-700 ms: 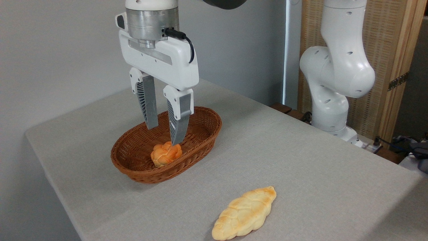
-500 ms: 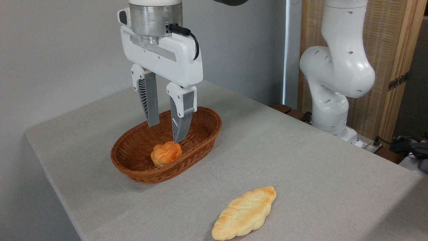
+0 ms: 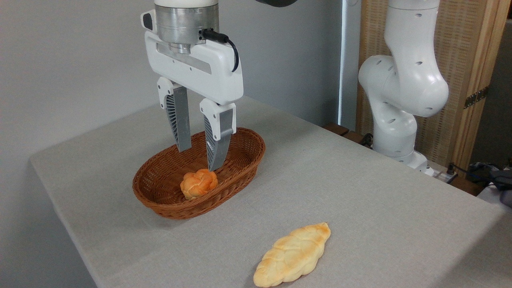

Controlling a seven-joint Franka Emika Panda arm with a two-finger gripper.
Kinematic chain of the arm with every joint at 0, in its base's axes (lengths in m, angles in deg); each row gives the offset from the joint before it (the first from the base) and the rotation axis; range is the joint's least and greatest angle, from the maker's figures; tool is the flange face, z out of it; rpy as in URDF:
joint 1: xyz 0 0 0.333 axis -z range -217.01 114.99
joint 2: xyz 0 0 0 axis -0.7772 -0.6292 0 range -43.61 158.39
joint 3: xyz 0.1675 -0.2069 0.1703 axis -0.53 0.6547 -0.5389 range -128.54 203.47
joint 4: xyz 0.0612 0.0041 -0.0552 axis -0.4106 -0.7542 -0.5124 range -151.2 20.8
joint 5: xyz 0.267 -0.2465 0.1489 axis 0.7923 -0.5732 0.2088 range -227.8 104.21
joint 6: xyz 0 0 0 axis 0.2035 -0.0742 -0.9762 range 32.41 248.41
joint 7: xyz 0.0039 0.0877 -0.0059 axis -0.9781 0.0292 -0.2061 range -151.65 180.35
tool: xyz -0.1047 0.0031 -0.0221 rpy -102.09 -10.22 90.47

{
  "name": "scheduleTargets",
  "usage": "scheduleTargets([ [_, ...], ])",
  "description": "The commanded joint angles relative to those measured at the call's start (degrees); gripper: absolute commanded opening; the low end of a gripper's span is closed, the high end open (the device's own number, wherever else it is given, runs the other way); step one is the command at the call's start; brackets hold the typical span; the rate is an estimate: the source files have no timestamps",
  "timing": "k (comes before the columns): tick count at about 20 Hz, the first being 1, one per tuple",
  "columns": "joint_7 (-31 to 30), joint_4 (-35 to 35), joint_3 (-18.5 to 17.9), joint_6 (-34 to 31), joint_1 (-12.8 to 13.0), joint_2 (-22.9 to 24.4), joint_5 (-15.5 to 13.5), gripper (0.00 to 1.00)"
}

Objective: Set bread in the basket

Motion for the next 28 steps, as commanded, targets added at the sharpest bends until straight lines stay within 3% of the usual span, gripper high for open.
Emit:
scheduleTargets([
  [1, 0.3, 0.5, -0.7, -2.0, 0.4, 0.4, -0.5, 1.0],
  [11, 0.3, 0.5, -0.8, -2.1, 0.4, 0.4, -0.4, 1.0],
  [28, 0.3, 0.3, -4.5, -7.0, 0.3, -0.2, -0.5, 1.0],
])
